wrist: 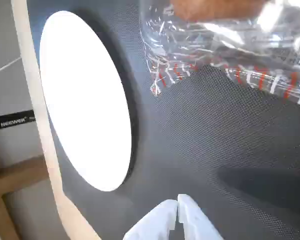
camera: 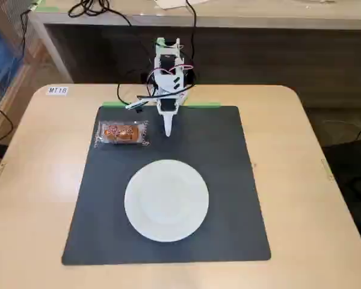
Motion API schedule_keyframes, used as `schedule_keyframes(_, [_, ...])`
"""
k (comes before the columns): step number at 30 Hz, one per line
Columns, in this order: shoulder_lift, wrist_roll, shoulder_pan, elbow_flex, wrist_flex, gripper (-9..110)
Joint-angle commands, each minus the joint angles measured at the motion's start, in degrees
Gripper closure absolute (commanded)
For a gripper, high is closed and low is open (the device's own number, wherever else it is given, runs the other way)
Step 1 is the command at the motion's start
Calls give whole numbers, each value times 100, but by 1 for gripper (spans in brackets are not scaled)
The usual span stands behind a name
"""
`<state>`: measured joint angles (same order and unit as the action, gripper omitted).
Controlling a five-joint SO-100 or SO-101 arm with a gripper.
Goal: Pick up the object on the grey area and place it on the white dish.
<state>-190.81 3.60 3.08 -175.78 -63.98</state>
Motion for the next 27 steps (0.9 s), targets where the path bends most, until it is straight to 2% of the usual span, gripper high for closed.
schedule_keyframes(1, [-123, -158, -237, 35, 246, 102])
schedule_keyframes(10, [-123, -53, -316, 62, 202, 102])
schedule_keyframes(13, [-123, 105, -782, 431, 167, 102])
schedule_keyframes(17, [18, 70, -905, 1934, 0, 102])
schedule_keyframes(21, [1564, 571, -439, 4403, -659, 102])
schedule_keyframes(24, [2892, 1081, 70, 6275, -1459, 102])
schedule_keyframes(27, [3779, 1644, 940, 7286, -2171, 102])
